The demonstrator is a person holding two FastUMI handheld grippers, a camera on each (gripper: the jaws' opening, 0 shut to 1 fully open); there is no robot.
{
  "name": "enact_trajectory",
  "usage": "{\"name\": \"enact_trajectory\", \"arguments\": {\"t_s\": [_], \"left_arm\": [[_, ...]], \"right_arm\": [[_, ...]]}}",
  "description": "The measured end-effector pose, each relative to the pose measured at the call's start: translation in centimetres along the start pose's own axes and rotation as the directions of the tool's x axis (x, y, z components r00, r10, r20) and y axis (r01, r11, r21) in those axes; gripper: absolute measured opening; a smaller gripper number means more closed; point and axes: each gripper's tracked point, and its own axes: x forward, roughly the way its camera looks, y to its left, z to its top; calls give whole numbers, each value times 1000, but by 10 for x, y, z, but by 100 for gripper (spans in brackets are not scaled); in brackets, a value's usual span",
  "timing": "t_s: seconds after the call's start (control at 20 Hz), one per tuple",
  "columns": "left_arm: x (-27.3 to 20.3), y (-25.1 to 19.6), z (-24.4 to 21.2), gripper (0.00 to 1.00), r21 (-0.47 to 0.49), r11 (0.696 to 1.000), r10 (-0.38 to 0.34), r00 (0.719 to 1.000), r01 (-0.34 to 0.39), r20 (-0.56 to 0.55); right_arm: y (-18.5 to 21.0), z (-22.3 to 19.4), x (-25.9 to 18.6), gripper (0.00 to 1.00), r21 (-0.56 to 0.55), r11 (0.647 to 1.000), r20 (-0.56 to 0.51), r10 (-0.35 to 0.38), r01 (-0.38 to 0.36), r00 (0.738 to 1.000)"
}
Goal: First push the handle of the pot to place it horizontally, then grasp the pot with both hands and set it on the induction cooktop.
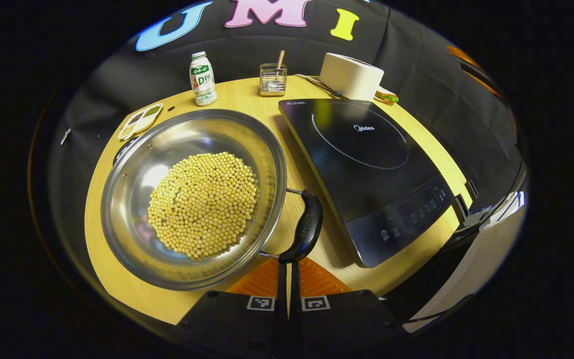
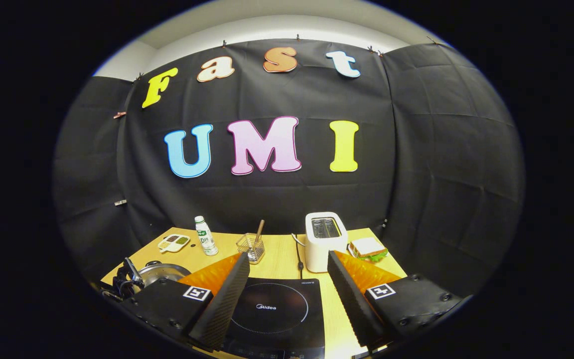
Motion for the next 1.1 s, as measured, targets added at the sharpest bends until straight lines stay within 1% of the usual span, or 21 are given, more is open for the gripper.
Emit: {"name": "enact_trajectory", "arguments": {"t_s": [0.4,0.75,1.1], "left_arm": [[20,-5,36,5,-54,999,7,1000,-6,27],[38,-2,69,5,-68,997,25,998,-22,51],[49,4,93,5,-80,995,63,996,-58,69]], "right_arm": [[-17,-2,1,98,11,1000,-9,-17,17,1000],[-32,-4,1,98,18,1000,-19,-23,23,1000],[-48,-9,8,98,39,999,-39,-13,14,999]]}}
